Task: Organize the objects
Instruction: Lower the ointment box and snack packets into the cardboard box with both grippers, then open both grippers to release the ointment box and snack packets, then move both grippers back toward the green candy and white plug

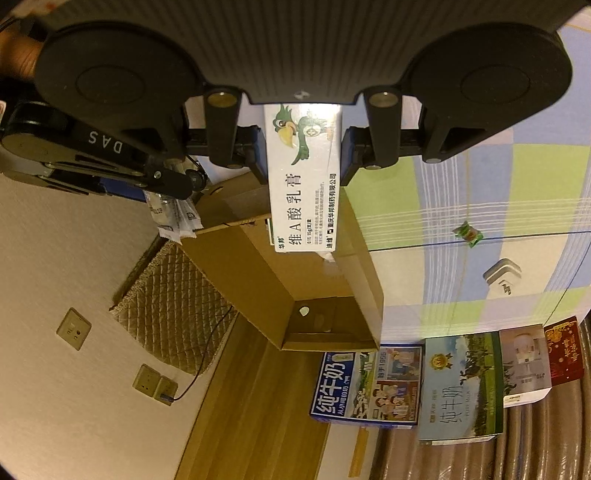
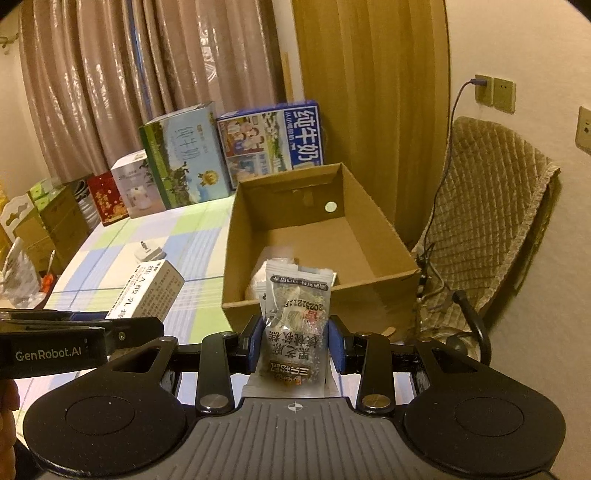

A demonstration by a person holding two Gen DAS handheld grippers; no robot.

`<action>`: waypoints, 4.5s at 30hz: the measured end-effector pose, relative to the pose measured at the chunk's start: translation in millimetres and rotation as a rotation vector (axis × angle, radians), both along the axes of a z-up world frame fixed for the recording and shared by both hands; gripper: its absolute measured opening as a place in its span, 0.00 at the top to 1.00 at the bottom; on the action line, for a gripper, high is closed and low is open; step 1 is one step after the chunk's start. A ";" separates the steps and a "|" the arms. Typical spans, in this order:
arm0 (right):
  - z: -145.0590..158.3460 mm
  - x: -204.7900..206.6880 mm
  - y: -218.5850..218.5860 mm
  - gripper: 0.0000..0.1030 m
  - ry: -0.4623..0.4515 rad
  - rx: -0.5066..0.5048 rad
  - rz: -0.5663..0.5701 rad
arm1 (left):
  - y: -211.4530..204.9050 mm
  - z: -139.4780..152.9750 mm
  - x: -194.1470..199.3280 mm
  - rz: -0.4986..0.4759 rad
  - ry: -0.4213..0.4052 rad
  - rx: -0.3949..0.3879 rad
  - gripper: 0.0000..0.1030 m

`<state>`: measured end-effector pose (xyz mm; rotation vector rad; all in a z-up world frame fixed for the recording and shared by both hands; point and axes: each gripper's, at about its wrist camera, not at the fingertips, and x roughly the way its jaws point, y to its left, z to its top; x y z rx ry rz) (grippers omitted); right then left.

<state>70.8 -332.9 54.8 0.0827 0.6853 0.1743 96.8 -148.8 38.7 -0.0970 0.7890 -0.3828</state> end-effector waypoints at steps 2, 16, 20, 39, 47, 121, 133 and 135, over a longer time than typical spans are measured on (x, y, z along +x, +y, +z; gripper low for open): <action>1.1 0.7 -2.2 0.67 -0.002 -0.006 -0.003 | -3.1 0.5 1.2 -0.005 0.000 0.001 0.68; 6.5 18.3 -15.2 0.67 0.000 -0.029 -0.006 | -19.2 6.4 15.5 -0.030 -0.004 -0.001 0.68; 10.1 29.9 -18.3 0.67 -0.001 -0.041 0.003 | -21.3 9.9 24.3 -0.036 -0.010 -0.006 0.68; 26.0 137.7 -36.8 0.67 -0.012 -0.068 0.055 | -62.7 29.3 144.0 -0.059 -0.031 0.015 0.68; 17.7 160.0 -37.9 0.67 0.007 -0.072 0.058 | -66.4 25.3 168.5 -0.064 -0.022 0.004 0.68; 36.0 83.4 13.8 0.06 0.015 0.094 0.059 | 80.9 28.6 65.9 0.180 -0.043 0.067 0.04; 39.9 70.0 55.2 0.02 0.014 0.042 0.109 | 126.1 26.4 37.4 0.223 -0.065 0.097 0.01; 39.0 69.8 66.1 0.02 0.009 0.041 0.124 | 144.0 20.9 33.6 0.250 -0.065 0.128 0.01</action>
